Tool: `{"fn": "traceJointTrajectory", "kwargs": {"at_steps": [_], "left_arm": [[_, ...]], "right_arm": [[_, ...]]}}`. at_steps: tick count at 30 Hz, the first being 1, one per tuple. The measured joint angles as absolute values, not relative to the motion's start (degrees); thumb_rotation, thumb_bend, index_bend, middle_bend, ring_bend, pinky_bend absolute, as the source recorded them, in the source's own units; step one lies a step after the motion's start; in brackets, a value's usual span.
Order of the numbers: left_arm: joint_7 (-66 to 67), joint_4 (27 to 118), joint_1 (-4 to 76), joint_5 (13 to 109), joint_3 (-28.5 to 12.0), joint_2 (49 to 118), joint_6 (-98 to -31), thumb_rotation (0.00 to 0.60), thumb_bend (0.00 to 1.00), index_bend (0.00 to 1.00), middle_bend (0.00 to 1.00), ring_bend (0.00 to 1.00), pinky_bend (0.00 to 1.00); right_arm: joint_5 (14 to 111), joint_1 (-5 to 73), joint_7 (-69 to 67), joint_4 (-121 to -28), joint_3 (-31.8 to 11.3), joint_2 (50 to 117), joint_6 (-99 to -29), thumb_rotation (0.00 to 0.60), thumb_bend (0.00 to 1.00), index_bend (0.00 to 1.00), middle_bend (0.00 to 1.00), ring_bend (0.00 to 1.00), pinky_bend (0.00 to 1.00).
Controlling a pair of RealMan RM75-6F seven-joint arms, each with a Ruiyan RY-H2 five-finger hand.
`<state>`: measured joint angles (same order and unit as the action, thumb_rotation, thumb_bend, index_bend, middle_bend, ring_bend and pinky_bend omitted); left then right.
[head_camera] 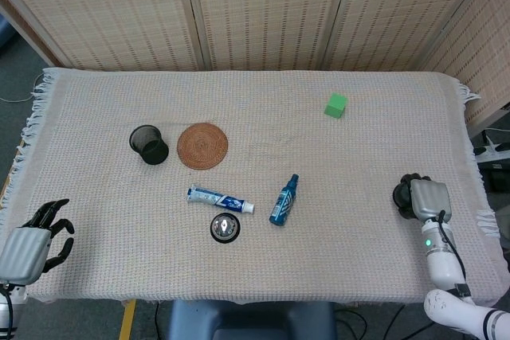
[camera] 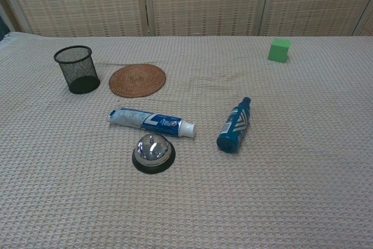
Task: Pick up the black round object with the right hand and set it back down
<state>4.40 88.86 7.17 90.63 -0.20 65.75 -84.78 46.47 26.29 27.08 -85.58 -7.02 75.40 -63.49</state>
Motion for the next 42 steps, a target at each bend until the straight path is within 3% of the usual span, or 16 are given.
{"fn": "traceJointTrajectory", "kwargs": {"at_steps": [3,10,15,19,24,28,32,37,42], "left_arm": [[4.46,88.91,7.12,90.67,-0.22,65.75,-84.97,0.600,0.42,0.52,0.13,0.14,0.53],[4.39,88.90,7.09,90.70,-0.25,65.76,-85.08,0.600,0.42,0.52,0.13,0.14,0.53],[4.35,88.93,7.14,90.70,-0.16,65.72,-84.87,0.600,0.42,0.52,0.13,0.14,0.53],[4.38,89.05,7.16,90.65,-0.13,65.65,-84.76,0.600,0.42,0.52,0.13,0.14,0.53],[4.42,89.13,7.18,90.54,-0.12,65.57,-84.62,0.600,0.42,0.52,0.13,0.14,0.53],[4.47,89.18,7.15,90.38,-0.19,65.56,-84.65,0.600,0.42,0.52,0.13,0.14,0.53],[4.53,89.14,7.16,90.18,-0.20,65.56,-84.48,0.600,0.43,0.52,0.13,0.14,0.53],[4.69,89.20,7.13,89.91,-0.33,65.53,-84.49,0.600,0.42,0.53,0.13,0.14,0.53],[4.57,89.18,7.11,89.95,-0.34,65.50,-84.55,0.600,0.42,0.53,0.13,0.14,0.53]], "right_arm": [[54.76,25.87,17.76,-82.82,-6.87,76.85,-67.25,0.600,0.31,0.65,0.58,0.70,0.86],[85.89,25.01,-17.81,-67.20,-6.27,83.42,-81.94,0.600,0.31,0.65,0.58,0.70,0.86],[94.47,24.65,-31.00,-56.63,-5.62,85.64,-85.89,0.600,0.31,0.66,0.58,0.70,0.86],[92.70,24.30,-30.51,-58.11,-5.26,84.81,-82.77,0.600,0.31,0.66,0.58,0.70,0.86],[85.67,24.11,-17.04,-67.17,-5.38,82.14,-74.97,0.600,0.31,0.66,0.58,0.70,0.86],[76.27,24.55,-2.88,-76.11,-5.94,79.31,-65.88,0.600,0.31,0.66,0.58,0.70,0.86],[65.50,26.34,2.41,-81.62,-7.12,76.96,-54.96,0.600,0.31,0.66,0.58,0.70,0.86],[55.90,30.09,4.30,-84.11,-8.71,75.67,-45.56,0.600,0.31,0.66,0.58,0.70,0.86],[54.12,31.93,4.33,-81.85,-9.52,76.95,-43.76,0.600,0.31,0.66,0.58,0.70,0.86]]}}
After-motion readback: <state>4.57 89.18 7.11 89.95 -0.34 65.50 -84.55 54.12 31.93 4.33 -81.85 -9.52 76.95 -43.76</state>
